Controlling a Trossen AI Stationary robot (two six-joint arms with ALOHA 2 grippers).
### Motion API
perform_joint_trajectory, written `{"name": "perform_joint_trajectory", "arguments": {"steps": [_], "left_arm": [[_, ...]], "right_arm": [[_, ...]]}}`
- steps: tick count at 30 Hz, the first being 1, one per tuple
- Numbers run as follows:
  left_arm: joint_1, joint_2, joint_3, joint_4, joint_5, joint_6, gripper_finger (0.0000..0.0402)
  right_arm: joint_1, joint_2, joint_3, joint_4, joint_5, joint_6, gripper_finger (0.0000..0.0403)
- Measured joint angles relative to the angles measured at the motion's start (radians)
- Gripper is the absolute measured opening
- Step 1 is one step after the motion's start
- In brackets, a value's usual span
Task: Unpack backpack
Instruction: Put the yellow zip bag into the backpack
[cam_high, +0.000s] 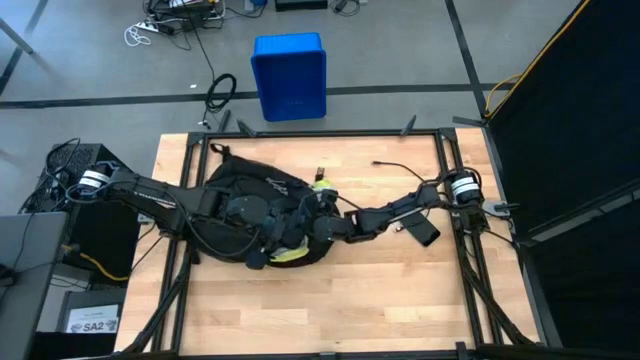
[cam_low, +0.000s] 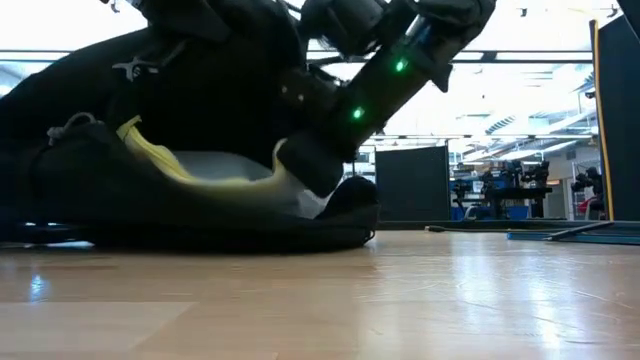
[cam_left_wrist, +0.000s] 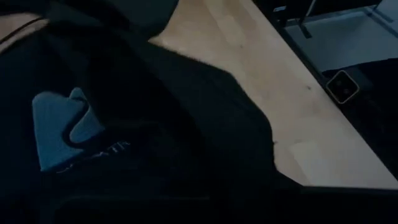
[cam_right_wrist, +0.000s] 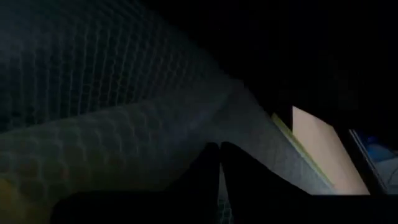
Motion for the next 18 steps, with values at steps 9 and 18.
{"name": "perform_joint_trajectory", "arguments": {"steps": [9, 18], "left_arm": [[-0.002, -0.001, 0.000, 0.001, 0.001, 0.001, 0.0000], [-0.001, 0.000, 0.002, -0.005, -0.013, 0.002, 0.0000]], "right_arm": [[0.144, -0.168, -0.002, -0.215, -0.016, -0.027, 0.0083], [0.293, -0.276, 0.000, -0.515, -0.013, 0.178, 0.0194]]}}
